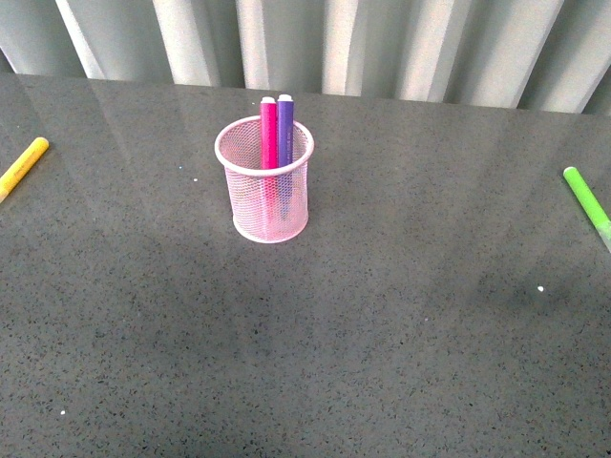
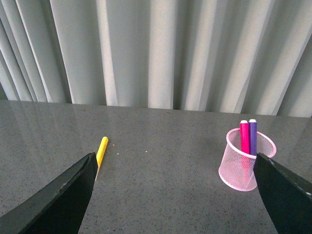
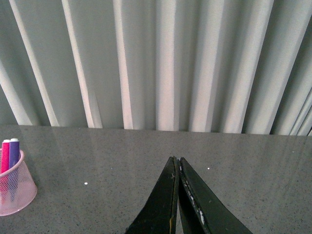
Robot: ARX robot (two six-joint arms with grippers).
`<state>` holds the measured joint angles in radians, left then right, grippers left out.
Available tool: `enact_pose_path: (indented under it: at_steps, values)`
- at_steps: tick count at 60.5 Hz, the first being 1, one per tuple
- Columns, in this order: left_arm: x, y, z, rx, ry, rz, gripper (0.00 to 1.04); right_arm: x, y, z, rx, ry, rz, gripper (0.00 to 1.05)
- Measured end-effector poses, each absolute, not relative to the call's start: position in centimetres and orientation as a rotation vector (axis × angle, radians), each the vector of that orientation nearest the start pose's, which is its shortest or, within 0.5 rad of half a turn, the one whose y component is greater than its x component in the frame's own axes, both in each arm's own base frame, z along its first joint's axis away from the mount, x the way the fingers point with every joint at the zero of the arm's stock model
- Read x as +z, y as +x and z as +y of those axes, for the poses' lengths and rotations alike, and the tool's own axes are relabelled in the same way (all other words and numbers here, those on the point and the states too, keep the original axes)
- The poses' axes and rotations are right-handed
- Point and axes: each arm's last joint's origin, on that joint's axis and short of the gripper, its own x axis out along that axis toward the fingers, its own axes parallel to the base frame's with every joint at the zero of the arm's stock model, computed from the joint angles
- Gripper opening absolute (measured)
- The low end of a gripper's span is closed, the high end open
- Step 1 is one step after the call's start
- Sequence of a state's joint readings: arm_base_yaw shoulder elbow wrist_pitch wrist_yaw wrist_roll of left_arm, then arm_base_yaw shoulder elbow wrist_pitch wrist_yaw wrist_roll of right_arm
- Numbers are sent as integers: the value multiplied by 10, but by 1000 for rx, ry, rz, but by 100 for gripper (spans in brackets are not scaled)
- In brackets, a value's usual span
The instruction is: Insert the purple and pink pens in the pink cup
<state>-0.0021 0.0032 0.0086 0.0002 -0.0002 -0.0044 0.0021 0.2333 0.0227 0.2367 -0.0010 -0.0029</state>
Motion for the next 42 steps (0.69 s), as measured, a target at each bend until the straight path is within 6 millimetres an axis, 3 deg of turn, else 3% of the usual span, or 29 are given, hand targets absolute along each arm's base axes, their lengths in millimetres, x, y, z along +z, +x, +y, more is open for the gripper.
enact_pose_path:
  at_steps: [35,42]
  values:
    - [166,97,0,-2,-5,-7,98,171,97,0,1,-3,-19,3]
    - [166,97,0,-2,-4,-7,98,171,97,0,1,-3,-19,22]
